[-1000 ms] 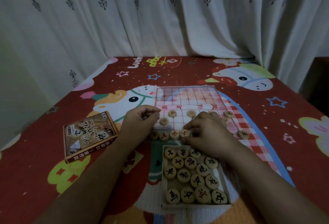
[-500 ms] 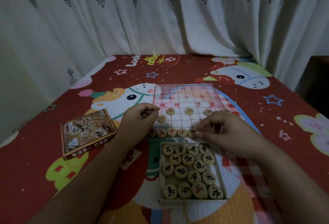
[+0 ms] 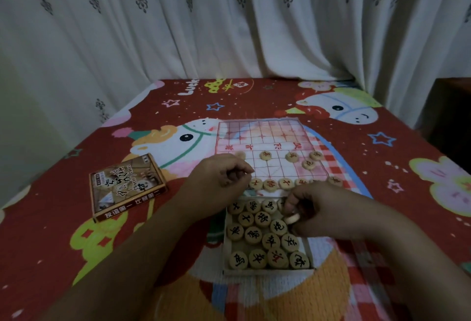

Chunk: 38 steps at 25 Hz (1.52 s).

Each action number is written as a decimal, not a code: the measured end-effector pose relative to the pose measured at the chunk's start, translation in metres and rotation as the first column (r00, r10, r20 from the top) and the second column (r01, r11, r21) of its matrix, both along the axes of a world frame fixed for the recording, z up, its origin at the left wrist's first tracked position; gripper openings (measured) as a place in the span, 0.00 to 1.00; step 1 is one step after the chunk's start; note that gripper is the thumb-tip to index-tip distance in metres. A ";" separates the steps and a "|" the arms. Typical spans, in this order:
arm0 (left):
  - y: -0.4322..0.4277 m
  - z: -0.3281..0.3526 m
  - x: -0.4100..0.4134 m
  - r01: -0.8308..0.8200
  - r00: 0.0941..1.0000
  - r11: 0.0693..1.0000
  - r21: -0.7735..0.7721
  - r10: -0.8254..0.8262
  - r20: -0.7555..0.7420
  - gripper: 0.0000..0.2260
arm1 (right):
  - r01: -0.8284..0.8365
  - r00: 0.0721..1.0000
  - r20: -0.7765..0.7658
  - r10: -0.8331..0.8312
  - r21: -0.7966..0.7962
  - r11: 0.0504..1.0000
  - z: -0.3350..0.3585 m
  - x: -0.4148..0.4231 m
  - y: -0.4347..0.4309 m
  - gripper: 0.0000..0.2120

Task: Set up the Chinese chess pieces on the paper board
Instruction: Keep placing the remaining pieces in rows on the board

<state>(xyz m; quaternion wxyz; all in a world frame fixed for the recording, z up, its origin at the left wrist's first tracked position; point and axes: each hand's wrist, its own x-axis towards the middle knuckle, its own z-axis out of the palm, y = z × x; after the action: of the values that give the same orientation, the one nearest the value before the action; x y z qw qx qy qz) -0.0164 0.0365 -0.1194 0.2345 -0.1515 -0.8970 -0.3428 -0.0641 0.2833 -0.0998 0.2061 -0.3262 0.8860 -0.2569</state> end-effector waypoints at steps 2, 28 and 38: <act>0.010 0.000 0.010 0.077 0.997 0.995 -0.063 -0.077 0.002 0.06 | 0.006 0.999 -0.032 -0.005 0.021 1.000 0.000 0.003 0.001 0.08; 0.051 0.030 0.057 0.493 0.841 0.809 -0.320 -0.349 0.414 0.10 | 0.048 0.992 -0.108 -0.060 -0.109 0.993 -0.008 0.032 0.004 0.04; -0.008 0.039 0.016 -0.071 0.954 0.997 0.014 0.064 0.293 0.10 | 0.150 0.989 0.053 -0.140 -0.415 0.897 0.005 -0.002 -0.009 0.07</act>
<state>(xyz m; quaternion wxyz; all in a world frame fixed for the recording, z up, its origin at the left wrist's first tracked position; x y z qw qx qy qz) -0.0005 0.0283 -0.0806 0.1127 -0.0657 -0.9222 -0.3640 -0.0657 0.2744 -0.0949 0.1215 -0.2931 0.8300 -0.4587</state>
